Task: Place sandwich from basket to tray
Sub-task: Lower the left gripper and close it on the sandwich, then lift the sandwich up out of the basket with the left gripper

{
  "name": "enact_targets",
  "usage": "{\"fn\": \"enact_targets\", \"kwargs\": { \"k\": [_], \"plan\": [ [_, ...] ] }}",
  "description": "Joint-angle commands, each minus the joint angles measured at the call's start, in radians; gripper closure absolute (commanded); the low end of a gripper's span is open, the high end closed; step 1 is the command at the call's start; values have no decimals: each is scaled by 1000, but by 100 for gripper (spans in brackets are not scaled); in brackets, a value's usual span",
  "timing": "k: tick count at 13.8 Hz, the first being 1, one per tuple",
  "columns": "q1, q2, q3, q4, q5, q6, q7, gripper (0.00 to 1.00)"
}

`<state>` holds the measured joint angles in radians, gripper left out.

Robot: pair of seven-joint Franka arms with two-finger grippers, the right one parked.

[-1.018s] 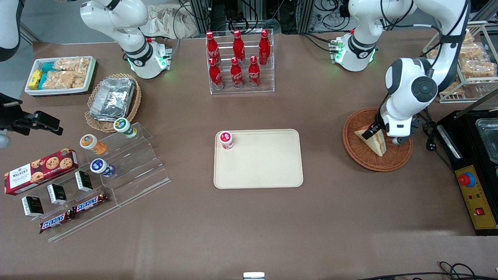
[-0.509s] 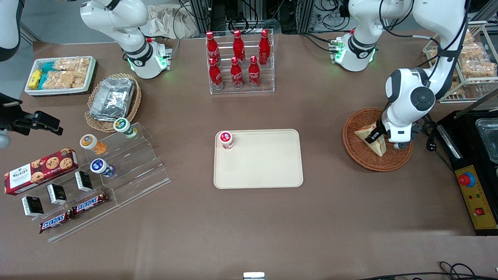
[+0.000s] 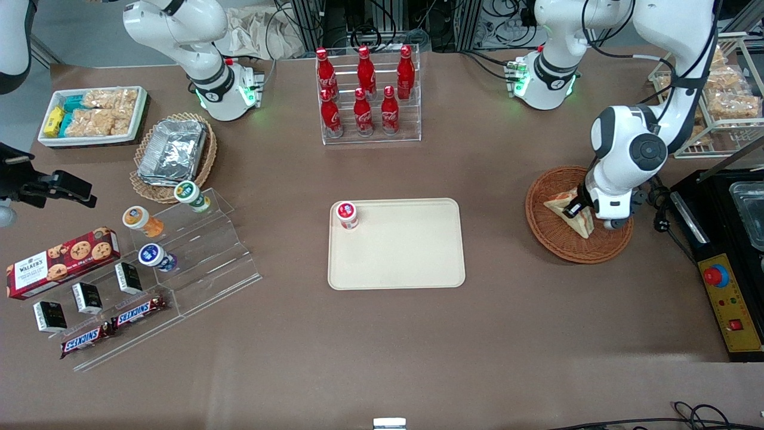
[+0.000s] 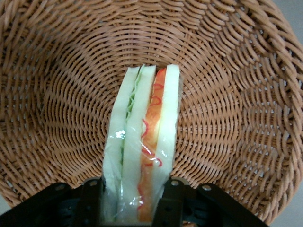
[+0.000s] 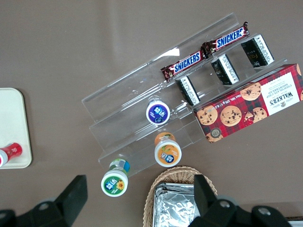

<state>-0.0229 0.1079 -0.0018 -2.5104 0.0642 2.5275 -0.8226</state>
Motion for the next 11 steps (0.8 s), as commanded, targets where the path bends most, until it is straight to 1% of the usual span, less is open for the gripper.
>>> {"fn": "enact_targets", "kwargs": {
  "k": [1,2,4,7,9,11],
  "plan": [
    [-8,-72,3,30,103,-119,-1,100],
    [-8,-94,5,54,115,-174,14,100],
    [-8,-116,5,152,115,-304,81,100],
    [-6,-105,3,414,106,-650,199,100],
    [-8,-103,3,562,106,-810,281,100],
    [-6,-103,3,695,100,-962,406,100]
  ]
}}
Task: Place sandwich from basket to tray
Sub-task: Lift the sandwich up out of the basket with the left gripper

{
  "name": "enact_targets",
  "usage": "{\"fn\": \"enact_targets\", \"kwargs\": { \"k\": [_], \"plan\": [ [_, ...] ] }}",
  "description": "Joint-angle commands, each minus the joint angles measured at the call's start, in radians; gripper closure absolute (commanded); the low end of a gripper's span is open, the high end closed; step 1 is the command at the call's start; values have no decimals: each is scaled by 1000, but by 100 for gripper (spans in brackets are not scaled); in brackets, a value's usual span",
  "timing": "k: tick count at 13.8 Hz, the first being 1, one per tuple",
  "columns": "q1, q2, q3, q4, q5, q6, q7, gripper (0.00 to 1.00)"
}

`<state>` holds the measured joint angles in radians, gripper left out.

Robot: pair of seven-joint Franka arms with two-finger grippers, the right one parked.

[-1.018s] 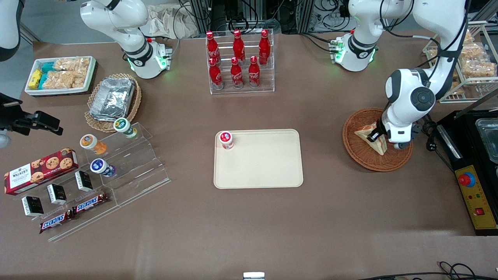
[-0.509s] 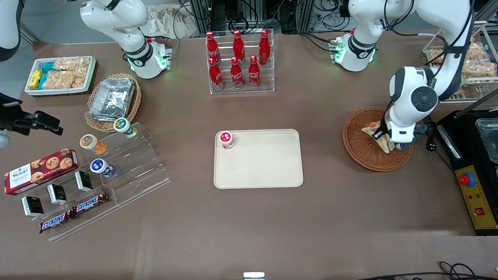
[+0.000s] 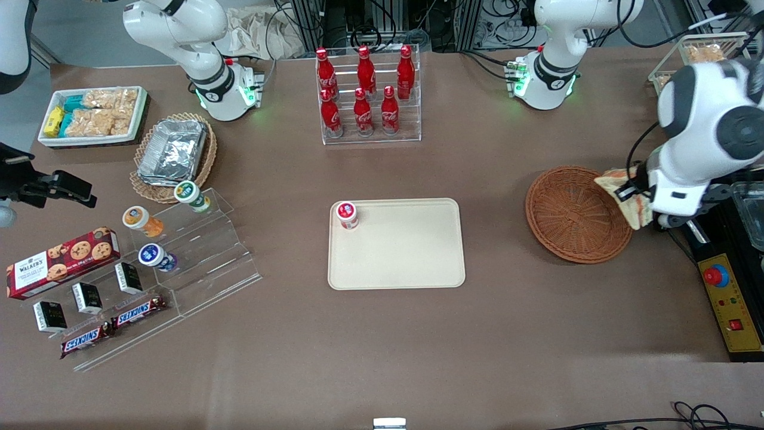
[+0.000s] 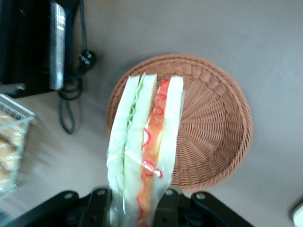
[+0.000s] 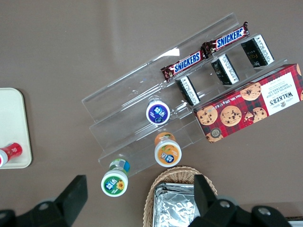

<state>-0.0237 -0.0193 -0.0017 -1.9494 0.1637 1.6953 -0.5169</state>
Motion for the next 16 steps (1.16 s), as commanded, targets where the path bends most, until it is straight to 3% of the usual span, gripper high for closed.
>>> {"fn": "enact_targets", "kwargs": {
  "k": [1,5,11,16],
  "plan": [
    [-5,22,2,189,-7,-182,145,100],
    [-8,24,-61,352,-173,-210,195,100],
    [-8,77,-309,374,-217,-181,117,100],
    [-47,229,-385,356,-216,9,28,100]
  ]
}}
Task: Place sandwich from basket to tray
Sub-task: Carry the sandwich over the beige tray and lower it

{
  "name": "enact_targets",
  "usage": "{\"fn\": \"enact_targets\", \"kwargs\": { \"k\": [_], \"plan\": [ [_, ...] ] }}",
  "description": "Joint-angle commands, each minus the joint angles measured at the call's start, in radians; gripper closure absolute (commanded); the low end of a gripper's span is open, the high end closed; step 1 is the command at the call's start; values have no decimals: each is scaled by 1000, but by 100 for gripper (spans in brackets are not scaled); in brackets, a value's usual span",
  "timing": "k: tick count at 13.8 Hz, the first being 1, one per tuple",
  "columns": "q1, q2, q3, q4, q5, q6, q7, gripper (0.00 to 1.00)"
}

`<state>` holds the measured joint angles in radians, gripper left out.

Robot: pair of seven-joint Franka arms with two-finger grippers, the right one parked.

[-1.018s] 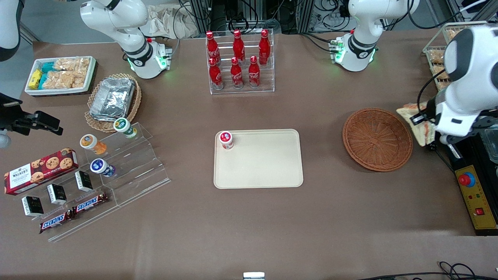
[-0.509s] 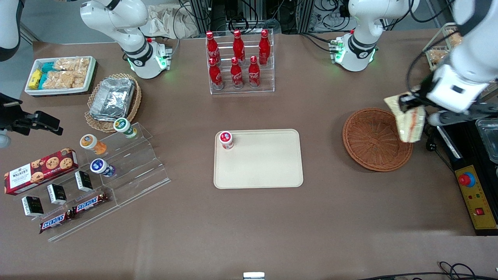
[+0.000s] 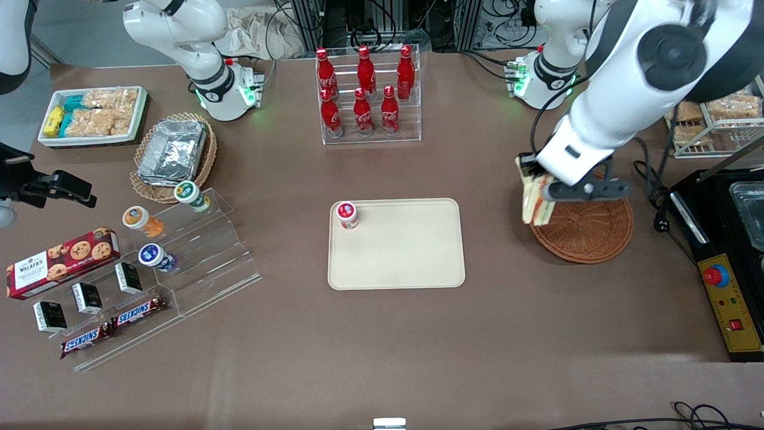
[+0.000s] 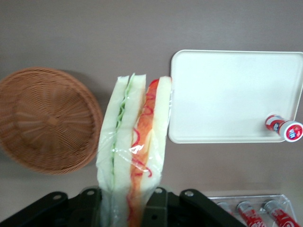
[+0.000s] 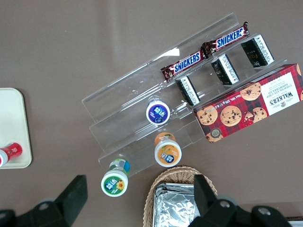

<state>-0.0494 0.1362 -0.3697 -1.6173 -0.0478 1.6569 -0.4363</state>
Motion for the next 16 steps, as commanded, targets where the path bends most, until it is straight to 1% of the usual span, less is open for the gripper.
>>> {"fn": "enact_targets", "kwargs": {
  "k": [1,3,5,6,7,9,11,14,16],
  "plan": [
    [-56,107,-15,23,6,76,-65,100],
    [-90,193,-15,17,44,163,-100,100],
    [-145,267,-15,1,121,262,-191,100],
    [-151,301,-15,-3,140,308,-222,100],
    [-170,336,-14,-3,143,345,-235,100],
    [-187,400,-12,-21,195,418,-266,100],
    [-202,439,-11,-45,229,496,-303,100],
    [-211,488,-11,-50,273,518,-306,100],
    [-216,502,-11,-53,276,526,-306,100]
  ]
}}
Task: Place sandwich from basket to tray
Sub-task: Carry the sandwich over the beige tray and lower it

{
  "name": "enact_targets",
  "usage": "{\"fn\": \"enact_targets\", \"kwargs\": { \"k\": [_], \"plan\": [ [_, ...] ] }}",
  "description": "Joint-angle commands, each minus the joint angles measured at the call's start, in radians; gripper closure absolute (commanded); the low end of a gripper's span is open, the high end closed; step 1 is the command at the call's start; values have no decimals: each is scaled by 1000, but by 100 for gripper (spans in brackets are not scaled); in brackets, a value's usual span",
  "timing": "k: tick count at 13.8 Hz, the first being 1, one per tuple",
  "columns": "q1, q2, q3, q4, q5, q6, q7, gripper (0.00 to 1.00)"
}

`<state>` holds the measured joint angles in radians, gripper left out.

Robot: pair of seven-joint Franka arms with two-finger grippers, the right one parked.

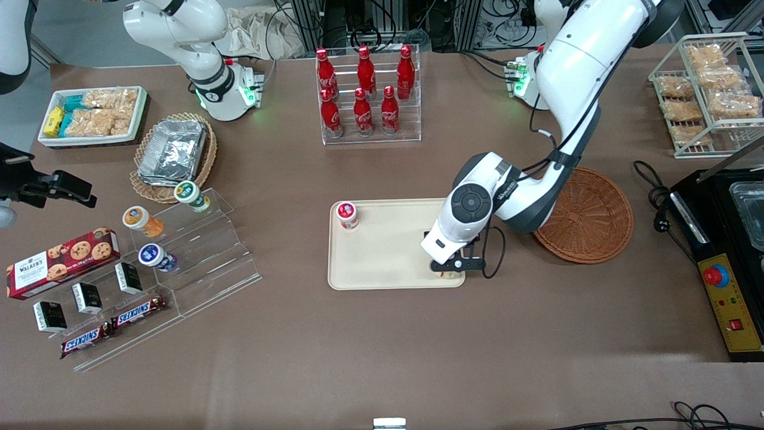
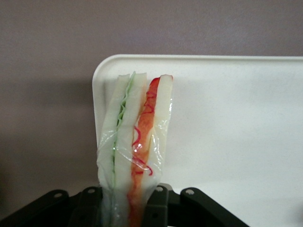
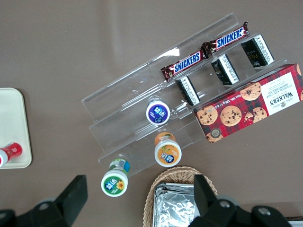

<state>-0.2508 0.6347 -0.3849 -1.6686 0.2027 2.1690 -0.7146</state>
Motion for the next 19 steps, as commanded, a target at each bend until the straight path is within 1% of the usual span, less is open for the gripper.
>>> {"fn": "enact_targets", "kwargs": {
  "k": [1,3,4,5,6,7,8,9,12,15,17,19],
  "plan": [
    [-16,11,4,-2,27,15,-29,100],
    [-22,20,6,0,27,15,-28,99],
    [-22,25,7,0,27,17,-29,94],
    [-24,36,8,1,27,26,-29,92],
    [-24,40,8,0,41,47,-31,84],
    [-24,52,8,0,58,55,-58,60],
    [-27,60,8,1,84,58,-84,10],
    [-36,60,8,0,104,58,-101,0],
    [-35,47,8,9,100,57,-137,0],
    [-33,11,6,47,93,46,-227,0],
    [-28,-39,6,47,84,37,-264,0],
    [-24,-102,7,49,86,-24,-293,0]
  ]
}}
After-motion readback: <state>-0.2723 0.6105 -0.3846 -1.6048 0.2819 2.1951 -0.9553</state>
